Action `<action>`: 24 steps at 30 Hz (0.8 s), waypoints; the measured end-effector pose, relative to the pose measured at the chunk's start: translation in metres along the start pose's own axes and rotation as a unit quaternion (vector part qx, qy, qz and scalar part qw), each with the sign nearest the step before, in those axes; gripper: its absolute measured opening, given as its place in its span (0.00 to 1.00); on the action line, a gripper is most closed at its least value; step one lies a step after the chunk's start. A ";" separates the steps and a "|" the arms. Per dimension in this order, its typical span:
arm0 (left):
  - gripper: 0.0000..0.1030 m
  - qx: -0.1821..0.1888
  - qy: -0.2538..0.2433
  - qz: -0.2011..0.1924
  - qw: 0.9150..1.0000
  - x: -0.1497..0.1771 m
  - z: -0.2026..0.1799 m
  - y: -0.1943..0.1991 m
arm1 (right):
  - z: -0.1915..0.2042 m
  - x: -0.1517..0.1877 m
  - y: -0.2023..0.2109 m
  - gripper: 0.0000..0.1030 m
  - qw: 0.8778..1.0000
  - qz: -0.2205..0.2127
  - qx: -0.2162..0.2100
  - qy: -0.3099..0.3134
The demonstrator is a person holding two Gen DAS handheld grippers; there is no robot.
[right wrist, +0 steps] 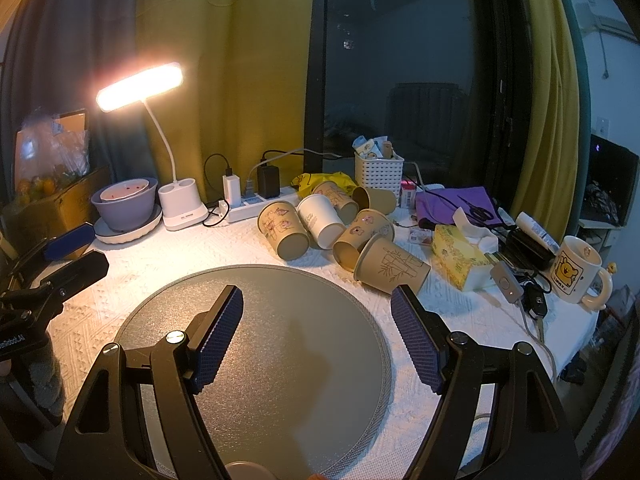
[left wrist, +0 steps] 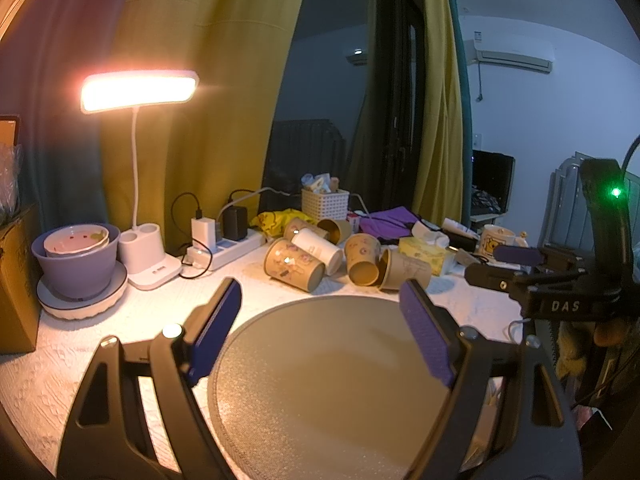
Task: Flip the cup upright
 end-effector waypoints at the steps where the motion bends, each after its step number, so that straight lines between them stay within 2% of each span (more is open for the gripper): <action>1: 0.80 0.000 0.000 0.000 1.000 0.000 0.000 0.000 | 0.000 -0.001 0.000 0.77 1.000 0.000 0.000 0.000; 12: 0.80 -0.001 -0.001 0.005 1.000 0.003 -0.002 -0.002 | -0.002 -0.001 -0.001 0.77 1.000 0.001 -0.002 0.000; 17: 0.80 -0.005 -0.009 0.005 1.000 0.003 -0.005 -0.001 | -0.004 0.001 -0.014 0.77 1.000 0.009 -0.009 0.005; 21: 0.80 -0.017 -0.009 0.029 0.999 0.010 0.000 -0.012 | -0.009 0.002 -0.028 0.77 1.000 0.015 -0.018 0.002; 24: 0.80 -0.027 0.012 0.056 0.998 0.016 0.011 -0.024 | -0.015 0.003 -0.044 0.77 0.999 0.024 -0.025 0.001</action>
Point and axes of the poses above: each gripper's, at about its wrist camera, not at the fingertips, and y roughly against the way its jaws point, z to its left, x to its underside, the point moved 5 cm from there along -y, roughly the way its jaws point, and after that the axes turned 8 degrees about -z, right-handed, at the moved point
